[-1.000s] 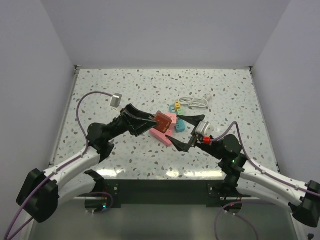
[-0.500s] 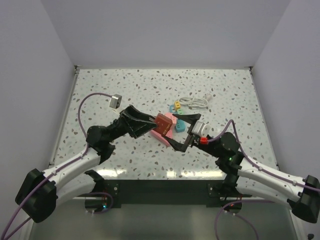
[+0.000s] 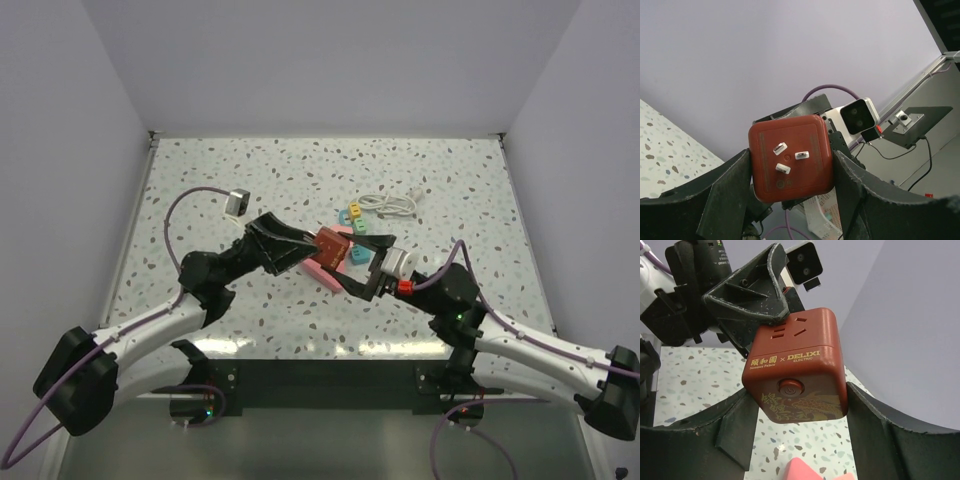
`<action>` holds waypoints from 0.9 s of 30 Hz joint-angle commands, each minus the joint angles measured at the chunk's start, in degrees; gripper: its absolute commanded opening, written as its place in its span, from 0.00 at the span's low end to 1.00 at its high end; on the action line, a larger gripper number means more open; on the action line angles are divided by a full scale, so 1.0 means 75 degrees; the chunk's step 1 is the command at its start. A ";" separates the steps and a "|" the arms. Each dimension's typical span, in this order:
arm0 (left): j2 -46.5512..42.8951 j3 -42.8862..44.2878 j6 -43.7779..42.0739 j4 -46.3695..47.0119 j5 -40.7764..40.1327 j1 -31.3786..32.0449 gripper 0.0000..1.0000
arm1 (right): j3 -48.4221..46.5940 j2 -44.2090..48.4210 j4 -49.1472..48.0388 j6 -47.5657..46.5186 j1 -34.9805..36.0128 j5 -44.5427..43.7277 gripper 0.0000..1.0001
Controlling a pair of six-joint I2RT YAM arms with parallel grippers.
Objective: Insert the plug
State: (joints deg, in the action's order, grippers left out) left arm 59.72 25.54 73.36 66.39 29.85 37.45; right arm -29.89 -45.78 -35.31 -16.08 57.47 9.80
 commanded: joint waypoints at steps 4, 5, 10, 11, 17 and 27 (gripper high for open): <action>0.0309 -0.0299 0.0191 0.0897 0.0063 0.0116 0.00 | -0.0093 0.0338 -0.0647 0.0022 0.0060 -0.0473 0.01; 0.0357 -0.0346 0.0226 0.0933 0.0133 0.0116 0.00 | -0.0104 0.0385 -0.0613 0.0022 0.0060 -0.0568 0.00; 0.0463 -0.0500 0.0004 0.0946 0.0216 0.0093 0.52 | -0.0631 0.0420 0.0628 -0.0025 0.0048 -0.1119 0.00; 0.0451 -0.0441 -0.0101 0.0829 0.0286 0.0081 0.62 | -0.0713 0.0455 0.0850 -0.0025 0.0059 -0.1270 0.00; 0.0030 -0.0124 -0.0957 -0.0402 0.0334 -0.0118 1.00 | -0.0820 0.1134 0.2117 0.0081 0.0060 -0.1658 0.00; -0.0908 -0.1377 -0.1565 -0.0801 0.0063 -0.1313 1.00 | -0.2248 0.0832 0.6087 0.0010 0.0048 -0.1319 0.00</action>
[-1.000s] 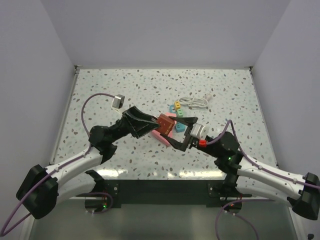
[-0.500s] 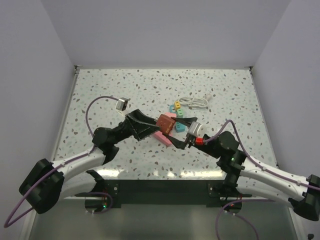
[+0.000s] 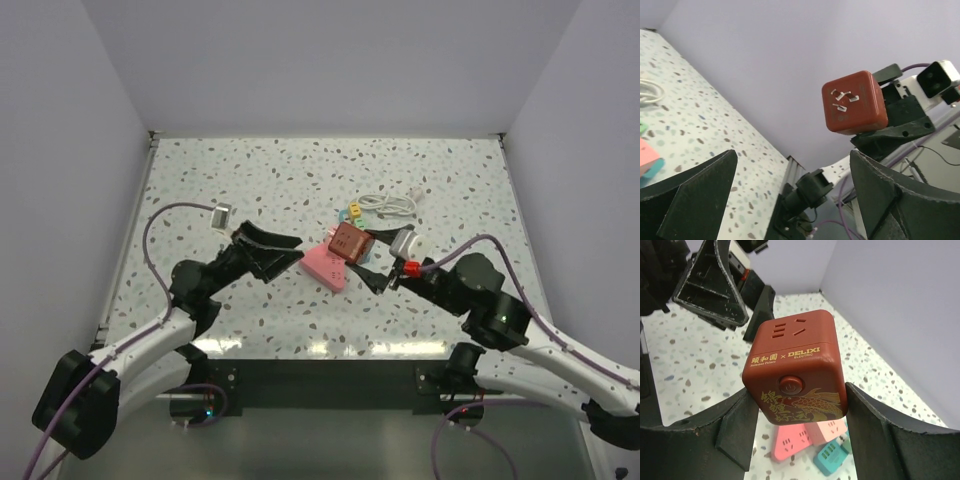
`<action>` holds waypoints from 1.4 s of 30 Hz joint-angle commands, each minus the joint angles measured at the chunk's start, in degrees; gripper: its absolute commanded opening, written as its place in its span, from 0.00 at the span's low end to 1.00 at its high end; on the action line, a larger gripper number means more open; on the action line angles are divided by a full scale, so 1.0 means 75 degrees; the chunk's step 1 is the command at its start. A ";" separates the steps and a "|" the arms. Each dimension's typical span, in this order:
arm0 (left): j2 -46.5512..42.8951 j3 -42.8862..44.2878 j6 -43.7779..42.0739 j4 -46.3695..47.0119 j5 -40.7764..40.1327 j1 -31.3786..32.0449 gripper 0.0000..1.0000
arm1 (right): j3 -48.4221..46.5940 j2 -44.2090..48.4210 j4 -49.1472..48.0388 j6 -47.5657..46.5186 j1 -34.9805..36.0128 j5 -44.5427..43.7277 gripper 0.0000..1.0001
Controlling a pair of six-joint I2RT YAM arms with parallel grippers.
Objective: Insert the plug
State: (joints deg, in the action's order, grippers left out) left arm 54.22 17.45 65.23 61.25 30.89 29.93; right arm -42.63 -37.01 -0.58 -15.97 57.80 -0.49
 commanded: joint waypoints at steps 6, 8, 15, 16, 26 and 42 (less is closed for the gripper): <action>-0.0127 -0.0545 -0.1791 -0.1436 -0.0426 -0.0909 1.00 | -0.1240 -0.1532 0.2828 0.0358 0.0004 -0.0204 0.00; -0.0069 -0.0522 -0.2459 -0.2232 -0.0942 -0.0909 1.00 | -0.1312 -0.1813 0.3204 0.0429 0.0004 -0.0262 0.00; -0.0010 0.0028 -0.3904 -0.4194 -0.1998 -0.0897 0.98 | -0.1464 -0.2774 0.3698 0.0676 0.0004 -0.0309 0.00; 0.0013 0.0028 -0.3951 -0.4218 -0.2021 -0.0897 0.98 | -0.1511 -0.2926 0.3768 0.0676 0.0004 -0.0333 0.00; 0.1114 0.0414 -0.4502 -0.4335 -0.1424 -0.0886 0.98 | -0.1605 -0.4123 0.3828 0.0465 -0.0463 -0.0005 0.00; 0.2825 0.0942 -0.4912 -0.4288 -0.1002 -0.0734 0.98 | -0.1781 -0.5283 0.3558 0.0066 -0.1367 0.0804 0.00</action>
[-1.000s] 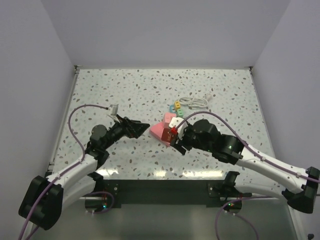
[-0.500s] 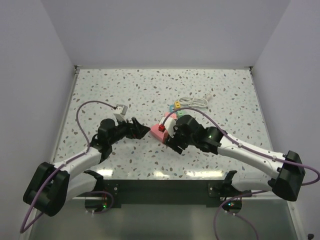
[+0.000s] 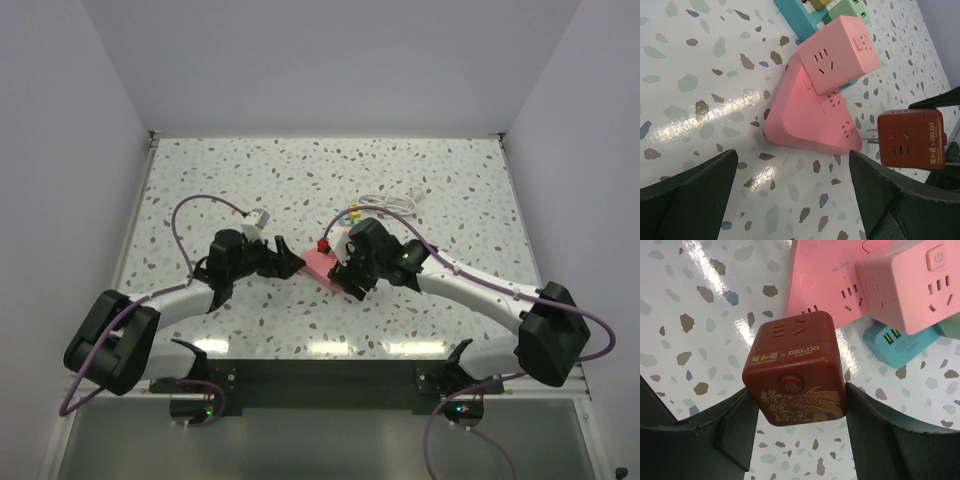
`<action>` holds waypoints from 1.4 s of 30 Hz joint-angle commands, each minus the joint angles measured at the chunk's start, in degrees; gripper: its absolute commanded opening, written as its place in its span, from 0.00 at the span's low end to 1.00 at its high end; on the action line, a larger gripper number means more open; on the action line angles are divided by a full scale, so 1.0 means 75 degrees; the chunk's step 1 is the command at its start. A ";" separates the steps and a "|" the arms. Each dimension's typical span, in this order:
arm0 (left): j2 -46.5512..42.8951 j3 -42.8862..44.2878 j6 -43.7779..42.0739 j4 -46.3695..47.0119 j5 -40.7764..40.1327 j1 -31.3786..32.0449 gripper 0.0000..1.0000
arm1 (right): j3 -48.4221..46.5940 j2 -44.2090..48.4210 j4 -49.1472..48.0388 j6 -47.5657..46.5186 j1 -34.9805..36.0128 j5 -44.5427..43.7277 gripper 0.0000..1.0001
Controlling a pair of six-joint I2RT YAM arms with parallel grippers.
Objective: Insert the plug
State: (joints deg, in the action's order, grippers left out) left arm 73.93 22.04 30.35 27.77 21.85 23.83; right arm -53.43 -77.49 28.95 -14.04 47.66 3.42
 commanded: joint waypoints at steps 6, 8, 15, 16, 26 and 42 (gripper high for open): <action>0.0771 0.0600 -0.0320 0.0235 0.0205 0.0279 0.95 | -0.0470 -0.0143 -0.0344 -0.0260 -0.0015 0.0294 0.00; 0.0935 0.0658 -0.0320 0.0247 0.0193 0.0326 0.95 | -0.0516 -0.0249 -0.0298 -0.0272 -0.0003 0.0248 0.00; 0.1451 0.0834 -0.0203 0.0597 0.0345 0.0385 0.92 | -0.0622 -0.0519 -0.0356 -0.0307 -0.0015 0.0048 0.00; 0.1556 0.0846 -0.0203 0.0633 0.0380 0.0396 0.91 | -0.0634 -0.0554 -0.0344 -0.0319 -0.0003 0.0013 0.00; 0.2201 0.1092 -0.0132 0.0797 0.0462 0.0537 0.89 | -0.0704 -0.0695 -0.0286 -0.0307 -0.0015 -0.0187 0.00; 0.2775 0.1221 0.0137 0.1336 0.0556 0.0537 0.60 | -0.0739 -0.0859 -0.0215 -0.0319 -0.0015 -0.0433 0.00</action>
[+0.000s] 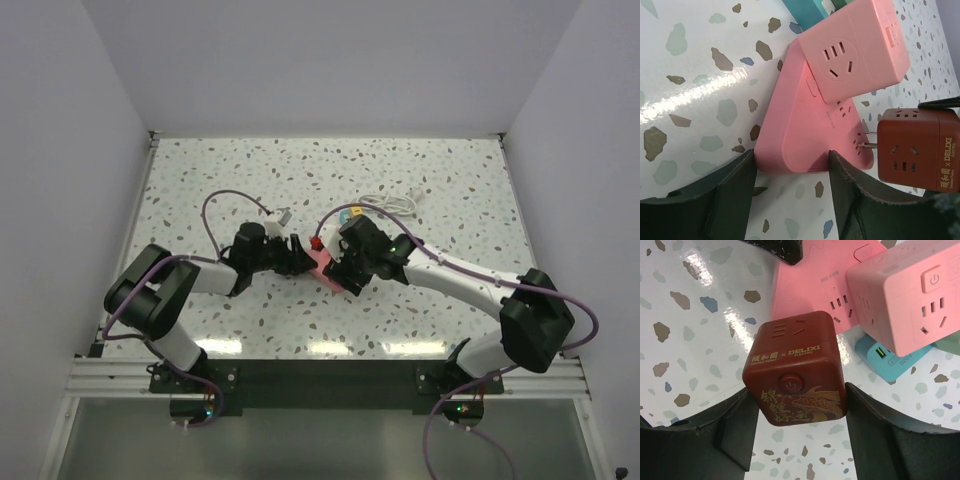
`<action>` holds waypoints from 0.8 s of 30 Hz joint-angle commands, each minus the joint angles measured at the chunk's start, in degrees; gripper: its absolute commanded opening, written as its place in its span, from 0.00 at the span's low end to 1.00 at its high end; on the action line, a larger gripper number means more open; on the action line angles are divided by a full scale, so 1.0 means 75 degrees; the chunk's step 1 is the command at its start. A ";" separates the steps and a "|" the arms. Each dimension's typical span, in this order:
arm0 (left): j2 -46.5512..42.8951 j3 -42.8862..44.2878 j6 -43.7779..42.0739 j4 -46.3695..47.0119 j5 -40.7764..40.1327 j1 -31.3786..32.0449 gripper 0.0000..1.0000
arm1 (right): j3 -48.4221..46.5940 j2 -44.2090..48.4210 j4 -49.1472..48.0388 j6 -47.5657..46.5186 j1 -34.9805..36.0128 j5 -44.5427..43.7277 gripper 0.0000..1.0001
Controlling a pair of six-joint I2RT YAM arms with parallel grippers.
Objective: Insert the plug
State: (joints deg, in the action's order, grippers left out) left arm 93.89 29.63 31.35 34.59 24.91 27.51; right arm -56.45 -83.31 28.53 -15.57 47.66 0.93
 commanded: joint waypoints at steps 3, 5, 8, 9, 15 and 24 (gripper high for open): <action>0.0126 0.0210 0.0003 0.0439 0.0160 0.0036 0.53 | -0.0337 -0.0107 -0.0172 -0.0150 -0.0003 -0.0007 0.00; 0.0126 0.0210 -0.0020 0.0427 0.0160 0.0036 0.48 | -0.0314 -0.0107 -0.0207 -0.0162 -0.0003 0.0098 0.00; 0.0150 0.0245 -0.0090 0.0380 0.0218 -0.0023 0.44 | -0.0337 -0.0119 -0.0195 -0.0162 -0.0003 0.0169 0.00; 0.0161 0.0268 -0.0137 0.0334 0.0218 -0.0058 0.44 | -0.0349 -0.0142 -0.0160 -0.0173 -0.0015 0.0181 0.00; 0.0220 0.0455 -0.0394 0.0053 0.0441 -0.0245 0.43 | -0.0431 -0.0306 -0.0043 -0.0174 -0.0003 0.0427 0.00; 0.0150 0.0772 -0.0852 -0.0592 0.0558 -0.0339 0.44 | -0.0583 -0.0670 0.0074 -0.0174 -0.0003 0.0638 0.00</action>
State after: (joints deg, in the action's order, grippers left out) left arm 95.15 33.34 29.50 31.09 27.94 24.86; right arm -59.55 -86.46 29.19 -16.23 47.51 2.72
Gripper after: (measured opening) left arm 0.572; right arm 0.663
